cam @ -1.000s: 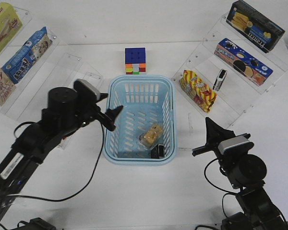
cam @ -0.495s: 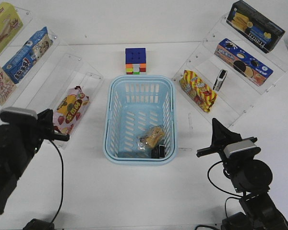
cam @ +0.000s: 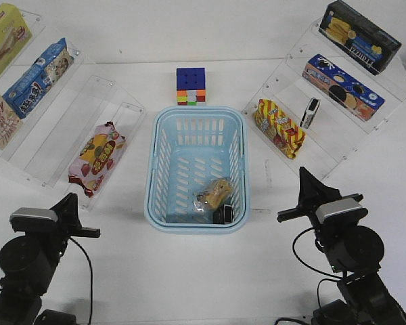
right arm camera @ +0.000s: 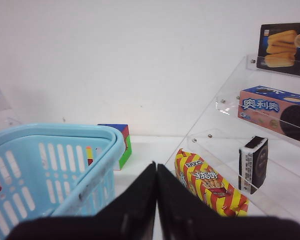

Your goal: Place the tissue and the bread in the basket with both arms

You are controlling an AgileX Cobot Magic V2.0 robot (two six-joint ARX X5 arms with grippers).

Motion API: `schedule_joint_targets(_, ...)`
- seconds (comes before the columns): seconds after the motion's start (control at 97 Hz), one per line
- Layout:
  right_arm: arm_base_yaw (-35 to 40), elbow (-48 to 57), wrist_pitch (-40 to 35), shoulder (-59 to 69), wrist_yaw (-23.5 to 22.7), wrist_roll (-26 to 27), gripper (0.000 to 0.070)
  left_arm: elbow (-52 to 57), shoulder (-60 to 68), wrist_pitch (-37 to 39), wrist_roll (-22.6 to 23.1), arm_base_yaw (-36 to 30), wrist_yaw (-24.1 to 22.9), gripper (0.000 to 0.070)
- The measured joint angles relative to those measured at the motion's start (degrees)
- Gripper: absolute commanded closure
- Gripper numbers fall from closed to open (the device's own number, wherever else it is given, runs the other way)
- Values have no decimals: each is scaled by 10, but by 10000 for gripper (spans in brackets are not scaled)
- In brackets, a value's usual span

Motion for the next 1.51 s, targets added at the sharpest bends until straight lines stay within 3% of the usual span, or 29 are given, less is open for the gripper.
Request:
schedule_joint_targets(0.392, 0, 0, 0, 0, 0, 0, 700, 3, -58, 4, -1, 3, 0, 699)
schedule_joint_targets(0.66, 0, 0, 0, 0, 0, 0, 700, -176, -176, 168, 16, 73, -3, 699)
schedule_joint_targets(0.825, 0, 0, 0, 0, 0, 0, 700, -277, -233, 168, 9, 97, 1, 699)
schedule_joint_targets(1.0, 0, 0, 0, 0, 0, 0, 700, -330, -263, 178, 6, 105, 49, 699)
schedule_joint_targets(1.505, 0, 0, 2, 0, 0, 0, 700, -331, -263, 165, 6, 107, 60, 699)
